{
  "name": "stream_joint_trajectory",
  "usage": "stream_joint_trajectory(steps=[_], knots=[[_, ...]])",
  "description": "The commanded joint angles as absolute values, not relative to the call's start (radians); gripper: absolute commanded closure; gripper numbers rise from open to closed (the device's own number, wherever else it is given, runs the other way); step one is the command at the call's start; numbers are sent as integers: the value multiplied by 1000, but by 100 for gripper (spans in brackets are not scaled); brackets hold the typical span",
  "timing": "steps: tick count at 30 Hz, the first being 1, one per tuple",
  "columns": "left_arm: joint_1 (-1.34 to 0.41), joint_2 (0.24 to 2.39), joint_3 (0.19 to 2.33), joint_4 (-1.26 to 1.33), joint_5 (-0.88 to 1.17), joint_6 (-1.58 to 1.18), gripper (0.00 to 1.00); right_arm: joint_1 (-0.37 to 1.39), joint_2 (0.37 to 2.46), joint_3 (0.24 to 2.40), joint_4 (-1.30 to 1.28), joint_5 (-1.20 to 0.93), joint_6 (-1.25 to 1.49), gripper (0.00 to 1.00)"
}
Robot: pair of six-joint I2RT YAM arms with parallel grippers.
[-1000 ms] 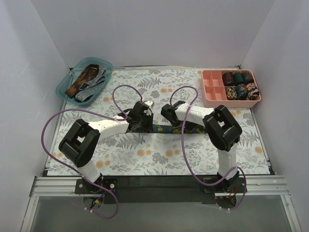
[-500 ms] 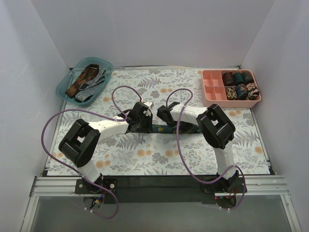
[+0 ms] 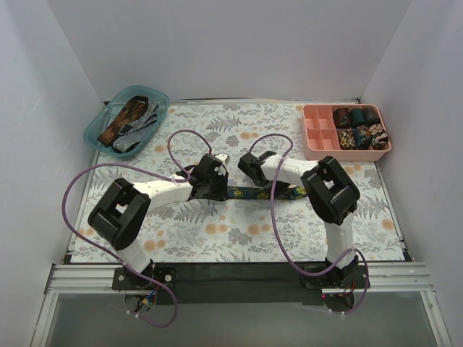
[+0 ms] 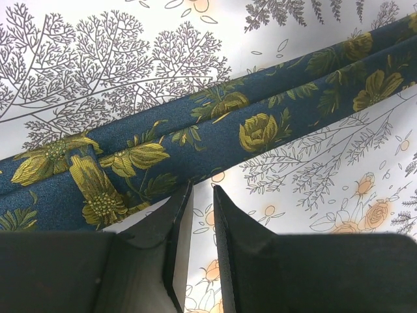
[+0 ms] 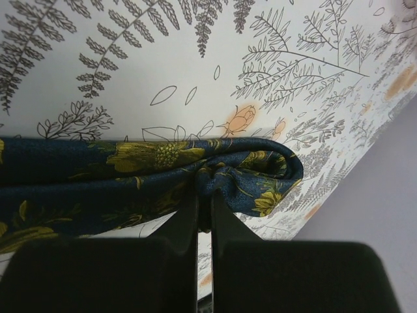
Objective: Roll the ties
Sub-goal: Roll the tie
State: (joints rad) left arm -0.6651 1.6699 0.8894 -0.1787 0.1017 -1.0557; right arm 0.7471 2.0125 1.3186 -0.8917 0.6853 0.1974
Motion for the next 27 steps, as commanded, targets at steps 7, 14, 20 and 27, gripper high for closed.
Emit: stream_joint_trajectory(steps=[7,14,20,27], knots=[[-667,1629,870,-167,109,-1058,81,681,1948,1269,-698,410,155,80],[-667,1626,885,-169,107,-1052,81,646,1875,1289,-698,316,150,75],[-667,1629,894,-173,109,-1052,81,604,1832,1289,-686,256,150,74],[-667,1628,914,-183,107,-1045,80,561,1787,1295,-663,189,164,73]])
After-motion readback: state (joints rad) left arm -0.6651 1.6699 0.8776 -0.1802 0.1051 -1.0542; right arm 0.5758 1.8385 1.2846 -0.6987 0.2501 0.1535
